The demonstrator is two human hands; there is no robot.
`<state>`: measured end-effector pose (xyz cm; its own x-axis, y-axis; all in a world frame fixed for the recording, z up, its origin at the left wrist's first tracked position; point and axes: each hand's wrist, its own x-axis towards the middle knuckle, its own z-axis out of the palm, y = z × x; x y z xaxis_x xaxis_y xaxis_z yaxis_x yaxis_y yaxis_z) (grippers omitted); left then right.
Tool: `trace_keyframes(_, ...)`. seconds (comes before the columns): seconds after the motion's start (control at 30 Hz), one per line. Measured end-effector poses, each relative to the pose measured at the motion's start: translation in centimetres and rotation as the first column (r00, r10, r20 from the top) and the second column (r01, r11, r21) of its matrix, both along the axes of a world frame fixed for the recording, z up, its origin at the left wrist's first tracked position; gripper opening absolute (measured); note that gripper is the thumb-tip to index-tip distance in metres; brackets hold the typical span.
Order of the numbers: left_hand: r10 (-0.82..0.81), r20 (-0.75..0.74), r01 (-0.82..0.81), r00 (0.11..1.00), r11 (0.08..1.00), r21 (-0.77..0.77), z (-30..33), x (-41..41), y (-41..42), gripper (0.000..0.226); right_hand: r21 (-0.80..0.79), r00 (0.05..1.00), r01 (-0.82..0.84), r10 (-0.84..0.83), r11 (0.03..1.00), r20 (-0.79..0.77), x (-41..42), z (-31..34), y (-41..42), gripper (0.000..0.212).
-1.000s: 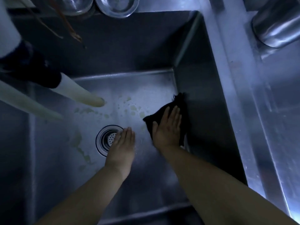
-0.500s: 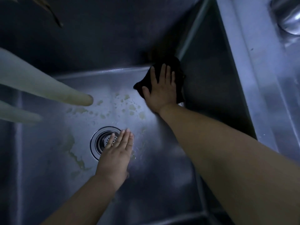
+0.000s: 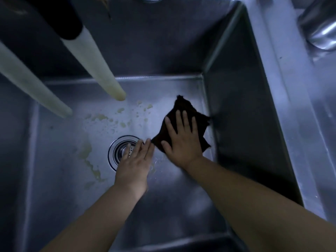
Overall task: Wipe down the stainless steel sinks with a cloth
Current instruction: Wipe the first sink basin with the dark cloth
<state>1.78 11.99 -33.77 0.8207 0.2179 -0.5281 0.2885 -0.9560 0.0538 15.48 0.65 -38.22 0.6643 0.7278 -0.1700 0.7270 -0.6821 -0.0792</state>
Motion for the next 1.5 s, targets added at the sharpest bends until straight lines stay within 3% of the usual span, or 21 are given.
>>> trace_keyframes(0.13, 0.077, 0.063, -0.084, 0.995, 0.990, 0.110, 0.0, -0.2, -1.2, 0.081, -0.018, 0.999, 0.025, -0.025, 1.000, -0.022, -4.5, 0.5, -2.7, 0.073)
trace_keyframes(0.27, 0.106, 0.086, -0.119, 0.991, 0.978, 0.171, 0.5, -1.9, -1.7, 0.098, -0.056, 0.999, -0.007, 0.006, 0.998, -0.031, -8.2, 1.4, -4.7, 0.075)
trace_keyframes(0.43, 0.264, 0.064, -0.267, 0.962, 0.963, 0.042, 1.2, -5.0, 0.1, 0.104, -0.143, 0.999, -0.030, 0.024, 0.989, -0.045, -10.7, 1.9, -5.8, 0.085)
trace_keyframes(0.7, 0.241, -0.074, -0.238, 0.968, 0.970, 0.044, 0.9, -6.9, 5.7, 0.109, -0.083, 0.994, 0.099, -0.101, 0.992, -0.029, -6.5, 1.2, -0.6, 0.091)
trace_keyframes(1.0, 0.240, -0.065, -0.239, 0.969, 0.971, 0.029, 0.2, -6.7, 6.2, 0.112, -0.019, 0.994, 0.104, -0.103, 0.994, 0.045, 0.7, 0.0, 7.4, 0.086)
trace_keyframes(1.27, 0.254, -0.031, -0.253, 0.967, 0.967, 0.018, -0.4, -6.9, 6.4, 0.110, -0.035, 0.998, -0.043, 0.044, 0.998, 0.049, 4.7, -0.4, 13.3, 0.082)
trace_keyframes(1.5, 0.255, -0.064, -0.254, 0.965, 0.967, 0.027, -0.2, -6.7, 6.5, 0.120, -0.039, 0.963, -0.260, 0.262, 0.965, 0.069, 3.0, 0.0, 10.8, 0.077)
